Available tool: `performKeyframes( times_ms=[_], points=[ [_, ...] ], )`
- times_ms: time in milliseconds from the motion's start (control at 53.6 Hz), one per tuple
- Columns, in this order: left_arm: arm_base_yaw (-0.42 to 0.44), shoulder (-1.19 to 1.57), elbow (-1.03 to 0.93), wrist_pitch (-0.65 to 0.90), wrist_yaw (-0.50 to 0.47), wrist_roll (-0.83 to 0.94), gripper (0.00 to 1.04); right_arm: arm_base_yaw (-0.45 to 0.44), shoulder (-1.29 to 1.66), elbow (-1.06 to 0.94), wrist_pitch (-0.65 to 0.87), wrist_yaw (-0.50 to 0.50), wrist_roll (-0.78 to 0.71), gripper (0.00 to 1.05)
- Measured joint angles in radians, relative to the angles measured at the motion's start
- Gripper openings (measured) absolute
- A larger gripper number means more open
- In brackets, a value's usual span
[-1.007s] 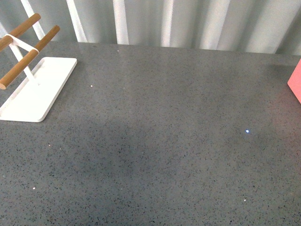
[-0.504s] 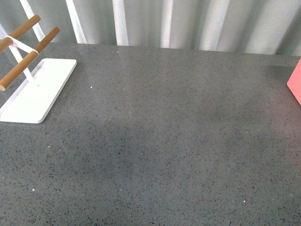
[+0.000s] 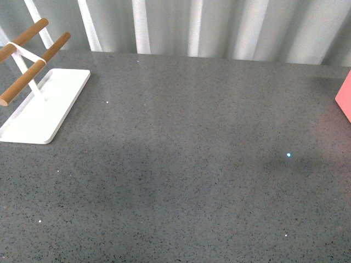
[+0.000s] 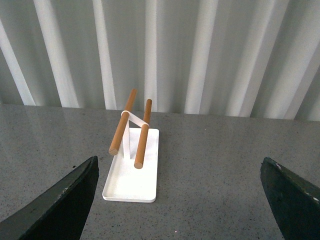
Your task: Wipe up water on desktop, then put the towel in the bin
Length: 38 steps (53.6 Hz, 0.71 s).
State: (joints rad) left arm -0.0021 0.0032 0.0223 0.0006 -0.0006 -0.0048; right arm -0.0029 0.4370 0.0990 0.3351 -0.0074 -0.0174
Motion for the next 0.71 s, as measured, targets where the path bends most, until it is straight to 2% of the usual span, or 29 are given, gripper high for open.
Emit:
performKeyframes(
  times_ms=[709],
  points=[
    [0.000, 0.000, 0.000, 0.000, 0.000, 0.000, 0.98, 0.000, -0.228, -0.077, -0.122, 0.003, 0.002, 0.03]
  ],
)
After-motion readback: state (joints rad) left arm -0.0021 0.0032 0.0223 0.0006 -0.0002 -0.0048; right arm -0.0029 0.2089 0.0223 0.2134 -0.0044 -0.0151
